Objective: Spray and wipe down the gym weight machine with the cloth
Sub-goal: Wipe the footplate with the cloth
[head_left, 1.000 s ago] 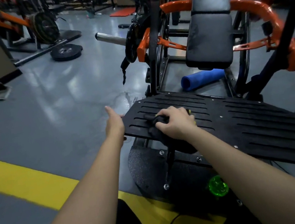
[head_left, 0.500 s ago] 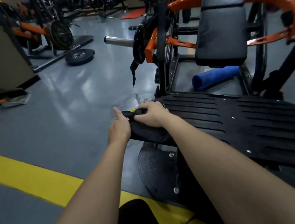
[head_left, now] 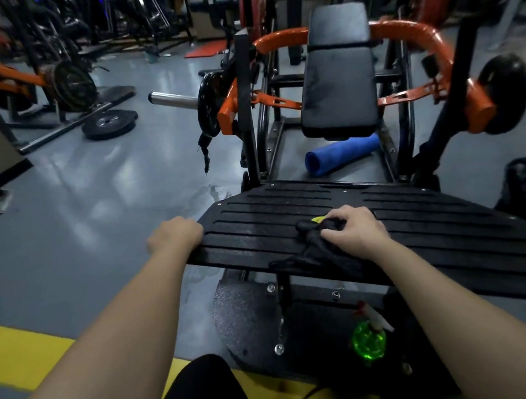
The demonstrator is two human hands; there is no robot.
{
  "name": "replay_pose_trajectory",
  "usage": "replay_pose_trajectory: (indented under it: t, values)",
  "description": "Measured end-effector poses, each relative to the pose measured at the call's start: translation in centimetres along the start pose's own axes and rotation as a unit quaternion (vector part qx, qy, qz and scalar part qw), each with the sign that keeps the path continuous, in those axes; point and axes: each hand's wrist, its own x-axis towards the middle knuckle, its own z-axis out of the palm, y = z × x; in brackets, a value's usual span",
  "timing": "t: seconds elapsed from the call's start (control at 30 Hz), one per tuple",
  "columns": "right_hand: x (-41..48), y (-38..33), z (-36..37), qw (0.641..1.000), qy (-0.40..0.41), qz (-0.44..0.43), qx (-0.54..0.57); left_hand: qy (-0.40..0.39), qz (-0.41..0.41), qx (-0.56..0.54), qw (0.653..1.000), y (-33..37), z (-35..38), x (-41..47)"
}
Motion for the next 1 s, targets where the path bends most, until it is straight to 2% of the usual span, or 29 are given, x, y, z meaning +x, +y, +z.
replay_pose_trajectory:
  t: [0.13,0.23,0.33,0.5,0.63,0.83,1.0]
  values:
    - [1.3,-1.8,1.1,0.997,0.006,0.042,-0.060,0.002,0.004,0.003,1.000,0.0,1.7,1.4]
    - [2.0,-3.5,1.5,0.993,0.000,0.040,-0.109,0.009,0.026,0.017,0.999,0.2,2.1,2.0]
    - [4.0,-6.9,3.5,0.992,-0.015,0.003,-0.128,0.015,0.031,0.006,0.999,-0.1,2.7,3.3]
    - [8.4,-15.1,10.4,0.987,-0.077,-0.117,-0.082,0.035,0.023,-0.011,0.999,-0.7,4.2,5.8]
    - [10.8,-19.5,12.8,0.985,-0.092,-0.136,-0.046,0.023,0.018,-0.018,0.999,-0.7,4.0,5.8]
    - [11.1,-18.4,13.4,0.980,-0.092,-0.171,-0.038,0.018,0.013,-0.011,1.000,-0.7,3.7,5.6]
    - [8.1,-14.3,10.4,0.987,-0.069,-0.144,-0.031,-0.003,-0.008,-0.014,1.000,-0.4,3.4,5.0]
